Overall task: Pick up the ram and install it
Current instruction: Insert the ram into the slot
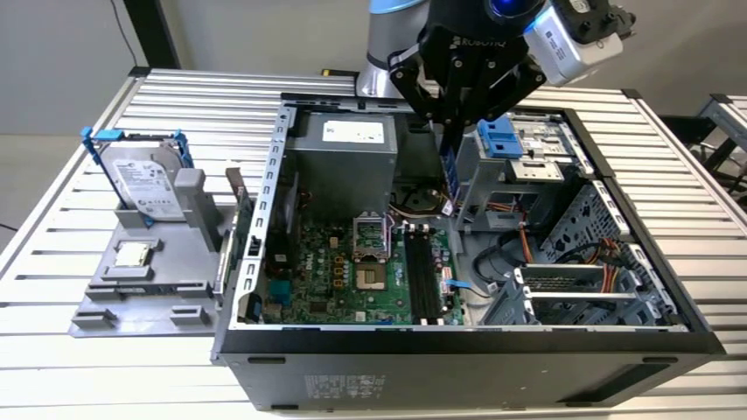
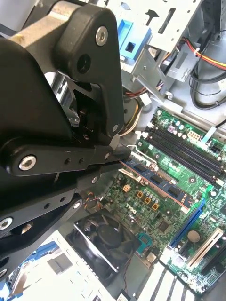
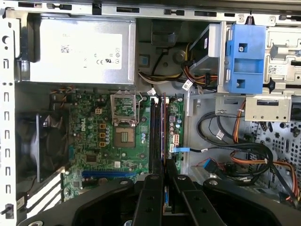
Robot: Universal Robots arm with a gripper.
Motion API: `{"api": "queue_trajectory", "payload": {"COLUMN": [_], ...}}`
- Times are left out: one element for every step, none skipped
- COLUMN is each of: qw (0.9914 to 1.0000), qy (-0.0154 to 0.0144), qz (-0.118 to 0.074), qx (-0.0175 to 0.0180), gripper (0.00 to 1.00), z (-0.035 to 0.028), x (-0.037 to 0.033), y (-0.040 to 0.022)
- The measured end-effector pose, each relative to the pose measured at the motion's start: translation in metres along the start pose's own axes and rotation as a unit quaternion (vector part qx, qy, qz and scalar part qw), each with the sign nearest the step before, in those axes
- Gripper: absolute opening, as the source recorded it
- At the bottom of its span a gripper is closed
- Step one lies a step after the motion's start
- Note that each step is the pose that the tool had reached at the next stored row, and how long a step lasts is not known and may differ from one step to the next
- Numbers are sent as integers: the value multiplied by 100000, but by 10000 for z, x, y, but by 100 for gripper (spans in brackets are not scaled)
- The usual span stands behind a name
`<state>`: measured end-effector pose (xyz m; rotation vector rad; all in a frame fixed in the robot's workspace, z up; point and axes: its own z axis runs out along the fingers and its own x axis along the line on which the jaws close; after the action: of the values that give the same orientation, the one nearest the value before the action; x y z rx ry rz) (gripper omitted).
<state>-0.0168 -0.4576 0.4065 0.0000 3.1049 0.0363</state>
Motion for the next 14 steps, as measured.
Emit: {"api": "queue_trajectory", "payload": {"qw": [100000,100000,100000,99999,99999,99999,99998,99998,99997,99996,99995,99995,99994,99993], "qy": [1,2,-3,-6,-6,-7,-5,6,23,44,68,91,117,146], "qz": [92,188,275,365,453,541,613,699,781,864,942,1016,1085,1157], "qx": [25,49,51,55,67,75,78,89,86,92,99,106,114,119], "gripper": [0,0,0,0,0,0,0,0,0,0,0,0,0,0], "z": [9,20,33,46,60,74,85,97,108,118,128,138,147,157], "x": [0,0,0,0,-1,-3,-5,-8,-10,-11,-12,-13,-14,-15], "y": [0,0,-1,-1,-1,-2,-2,-2,-2,-3,-3,-3,-3,-4]}}
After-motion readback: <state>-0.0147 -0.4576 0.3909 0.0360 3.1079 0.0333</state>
